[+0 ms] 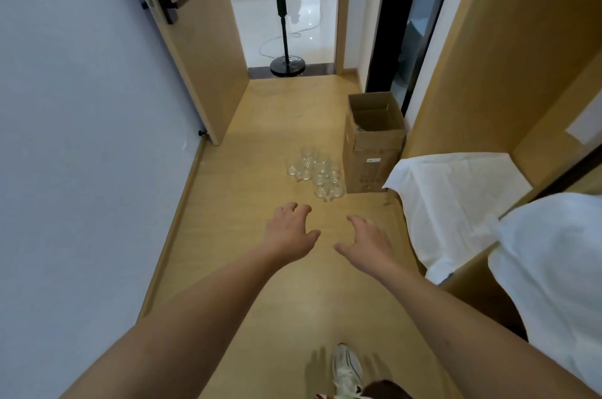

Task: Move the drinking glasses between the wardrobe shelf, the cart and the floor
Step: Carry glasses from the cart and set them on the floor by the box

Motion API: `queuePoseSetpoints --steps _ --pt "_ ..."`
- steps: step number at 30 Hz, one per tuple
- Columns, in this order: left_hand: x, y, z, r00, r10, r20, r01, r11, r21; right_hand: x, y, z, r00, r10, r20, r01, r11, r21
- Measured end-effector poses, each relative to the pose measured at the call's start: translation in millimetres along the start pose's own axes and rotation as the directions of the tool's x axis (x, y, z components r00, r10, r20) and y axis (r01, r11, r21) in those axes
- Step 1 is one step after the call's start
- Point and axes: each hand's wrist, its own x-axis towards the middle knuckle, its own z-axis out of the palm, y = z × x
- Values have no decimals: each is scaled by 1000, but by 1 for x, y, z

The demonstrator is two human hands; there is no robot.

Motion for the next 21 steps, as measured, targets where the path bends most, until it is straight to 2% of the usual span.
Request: queuePoseSetpoints --steps 10,21 --pt "118 13 -7 995 -73 71 78 995 -59 121 0 -31 996 23 83 -22 1000 -11" --pt "286 -36 -37 993 -4 115 15 995 -97 276 -46 -21 986 132 100 -132 991 -12"
